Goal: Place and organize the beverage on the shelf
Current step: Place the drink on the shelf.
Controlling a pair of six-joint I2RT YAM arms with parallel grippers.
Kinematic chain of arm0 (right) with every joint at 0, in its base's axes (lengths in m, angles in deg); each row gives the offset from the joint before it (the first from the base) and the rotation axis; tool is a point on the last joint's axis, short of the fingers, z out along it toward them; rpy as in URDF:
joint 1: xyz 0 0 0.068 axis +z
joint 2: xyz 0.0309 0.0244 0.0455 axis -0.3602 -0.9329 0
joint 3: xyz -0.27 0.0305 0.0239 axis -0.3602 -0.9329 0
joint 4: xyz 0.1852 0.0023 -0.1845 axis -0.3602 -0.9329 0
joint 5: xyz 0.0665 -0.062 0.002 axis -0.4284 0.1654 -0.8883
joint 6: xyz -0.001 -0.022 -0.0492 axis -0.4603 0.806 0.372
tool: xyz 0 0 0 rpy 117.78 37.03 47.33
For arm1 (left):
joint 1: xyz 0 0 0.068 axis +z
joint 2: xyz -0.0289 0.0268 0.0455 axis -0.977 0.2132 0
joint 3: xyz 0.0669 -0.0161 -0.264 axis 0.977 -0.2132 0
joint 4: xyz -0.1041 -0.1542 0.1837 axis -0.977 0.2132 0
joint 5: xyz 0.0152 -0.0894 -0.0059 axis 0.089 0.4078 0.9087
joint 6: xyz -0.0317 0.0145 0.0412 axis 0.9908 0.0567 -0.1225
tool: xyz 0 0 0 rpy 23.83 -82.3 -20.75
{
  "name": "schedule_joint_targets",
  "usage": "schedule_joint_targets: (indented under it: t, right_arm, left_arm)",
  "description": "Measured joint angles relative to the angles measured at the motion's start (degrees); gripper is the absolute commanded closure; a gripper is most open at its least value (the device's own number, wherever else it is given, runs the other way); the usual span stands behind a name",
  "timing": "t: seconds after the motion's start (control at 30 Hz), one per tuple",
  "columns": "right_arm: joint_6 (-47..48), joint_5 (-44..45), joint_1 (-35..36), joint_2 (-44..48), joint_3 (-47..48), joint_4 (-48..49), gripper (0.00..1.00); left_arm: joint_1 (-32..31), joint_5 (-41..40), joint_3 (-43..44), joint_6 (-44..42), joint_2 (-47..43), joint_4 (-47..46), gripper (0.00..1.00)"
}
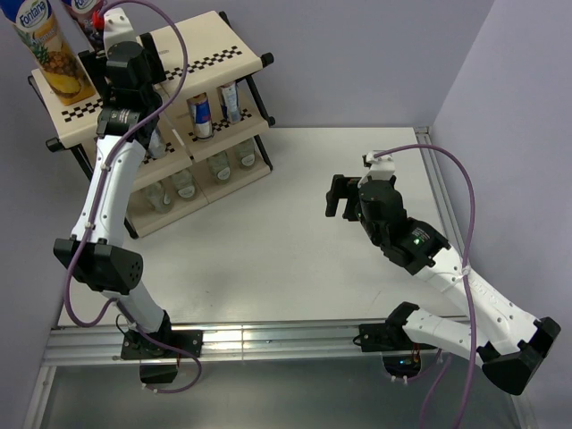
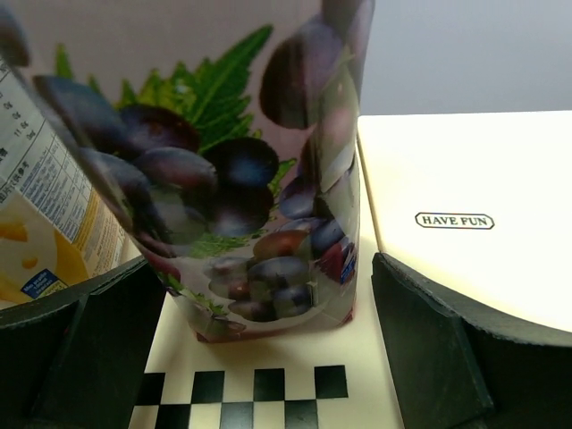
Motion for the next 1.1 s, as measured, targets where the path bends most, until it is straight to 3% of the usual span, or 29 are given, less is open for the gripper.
schedule_joint_targets:
  t: [0.67,1.1]
  right_arm:
    - [0.09,-0.28,0.0,0.81,0.0,-0.04,0.0]
    - [0.5,0.87,0.0,0.81,0.48,-1.79,0.0]
  left_arm:
    - [-2.08,1.27,-3.43,2.71,-6.38,2.23,0.01]
    - [-2.29,5.6,-9.88,10.56,-19.47,13.16,0.01]
